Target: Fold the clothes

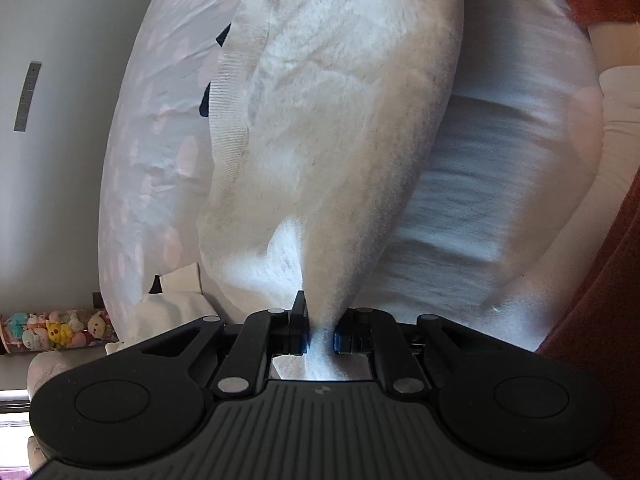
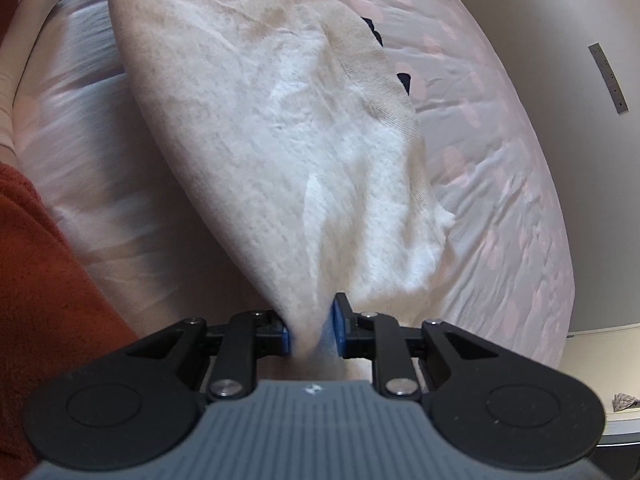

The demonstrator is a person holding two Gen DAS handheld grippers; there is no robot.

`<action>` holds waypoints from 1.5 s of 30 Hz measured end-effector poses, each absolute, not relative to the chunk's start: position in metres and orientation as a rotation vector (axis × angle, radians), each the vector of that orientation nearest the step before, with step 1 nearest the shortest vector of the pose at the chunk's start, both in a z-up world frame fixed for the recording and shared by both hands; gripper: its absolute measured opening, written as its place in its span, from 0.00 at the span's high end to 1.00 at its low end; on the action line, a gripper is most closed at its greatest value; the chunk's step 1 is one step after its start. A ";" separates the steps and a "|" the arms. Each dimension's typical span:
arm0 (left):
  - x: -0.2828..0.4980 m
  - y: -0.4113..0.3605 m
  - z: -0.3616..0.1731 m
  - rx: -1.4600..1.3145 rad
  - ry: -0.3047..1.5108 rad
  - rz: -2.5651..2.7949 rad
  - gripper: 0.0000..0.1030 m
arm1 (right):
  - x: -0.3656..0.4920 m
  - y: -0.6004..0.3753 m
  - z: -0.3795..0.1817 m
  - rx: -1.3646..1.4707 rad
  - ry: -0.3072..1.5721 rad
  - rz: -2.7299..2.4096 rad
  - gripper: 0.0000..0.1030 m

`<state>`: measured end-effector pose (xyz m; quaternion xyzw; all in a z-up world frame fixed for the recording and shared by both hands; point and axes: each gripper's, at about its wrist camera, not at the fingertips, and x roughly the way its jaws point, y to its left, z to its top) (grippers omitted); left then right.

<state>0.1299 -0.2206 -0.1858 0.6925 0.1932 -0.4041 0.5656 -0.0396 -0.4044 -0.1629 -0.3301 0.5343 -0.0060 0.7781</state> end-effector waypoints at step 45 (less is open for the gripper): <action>0.223 -0.250 -0.138 0.571 0.790 -1.043 0.77 | -0.015 -0.608 -0.173 0.692 0.933 -0.443 0.30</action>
